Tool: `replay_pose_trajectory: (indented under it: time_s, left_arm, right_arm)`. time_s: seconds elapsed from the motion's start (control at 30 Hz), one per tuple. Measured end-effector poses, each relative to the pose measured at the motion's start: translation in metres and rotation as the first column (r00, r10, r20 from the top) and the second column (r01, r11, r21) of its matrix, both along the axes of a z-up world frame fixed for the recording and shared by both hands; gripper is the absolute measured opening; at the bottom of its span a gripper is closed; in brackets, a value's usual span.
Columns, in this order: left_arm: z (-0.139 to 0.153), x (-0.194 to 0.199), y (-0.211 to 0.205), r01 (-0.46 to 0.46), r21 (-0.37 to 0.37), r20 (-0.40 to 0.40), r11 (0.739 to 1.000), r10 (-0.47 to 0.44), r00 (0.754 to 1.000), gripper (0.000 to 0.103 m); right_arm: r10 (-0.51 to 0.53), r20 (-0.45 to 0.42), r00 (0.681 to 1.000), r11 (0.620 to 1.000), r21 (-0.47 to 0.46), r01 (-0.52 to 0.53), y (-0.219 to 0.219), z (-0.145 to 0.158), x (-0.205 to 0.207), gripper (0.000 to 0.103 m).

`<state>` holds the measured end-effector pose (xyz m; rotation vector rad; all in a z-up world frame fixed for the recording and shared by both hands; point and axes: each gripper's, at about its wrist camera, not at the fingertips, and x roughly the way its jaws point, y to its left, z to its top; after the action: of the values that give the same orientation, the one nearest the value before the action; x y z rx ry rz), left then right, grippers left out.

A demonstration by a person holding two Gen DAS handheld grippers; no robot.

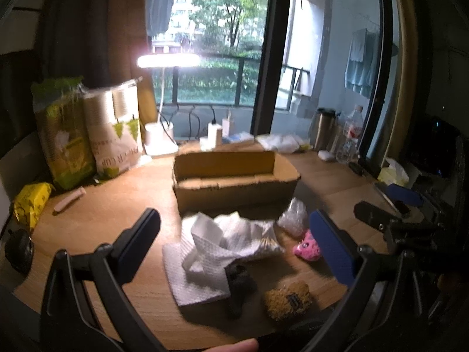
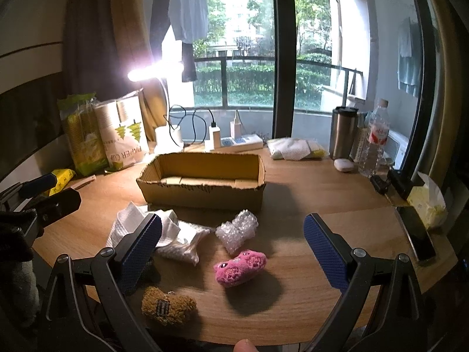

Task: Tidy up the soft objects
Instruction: 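Grasp the brown teddy plush with the left tool while the right tool grasps the pink plush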

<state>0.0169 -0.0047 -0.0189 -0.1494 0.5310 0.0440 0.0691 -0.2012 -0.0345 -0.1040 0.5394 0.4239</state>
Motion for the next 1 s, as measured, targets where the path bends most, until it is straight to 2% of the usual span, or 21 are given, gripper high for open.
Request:
replay_pose_trajectory:
  time_s: [0.23, 0.4, 0.77, 1.0]
  left_arm:
    - [-0.036, 0.025, -0.012, 0.033, -0.002, -0.121, 0.999, -0.033, 0.992, 0.103]
    - [-0.063, 0.041, -0.026, 0.070, -0.021, -0.222, 0.997, -0.073, 0.972, 0.103]
    - [-0.090, 0.057, -0.062, 0.166, -0.001, -0.325, 0.986, -0.157, 0.932, 0.103]
    - [-0.110, 0.068, -0.086, 0.220, -0.003, -0.434, 0.975, -0.200, 0.879, 0.102]
  right_arm:
    - [-0.018, -0.118, 0.993, 0.999, -0.035, 0.014, -0.002, -0.038, 0.023, 0.100]
    - [-0.035, -0.198, 0.980, 0.998, -0.056, 0.024, -0.006, -0.067, 0.041, 0.100]
    - [-0.045, -0.276, 0.960, 0.998, -0.053, 0.032, -0.019, -0.102, 0.061, 0.100]
    - [-0.019, -0.297, 0.955, 1.000, -0.023, 0.013, -0.028, -0.111, 0.072, 0.100]
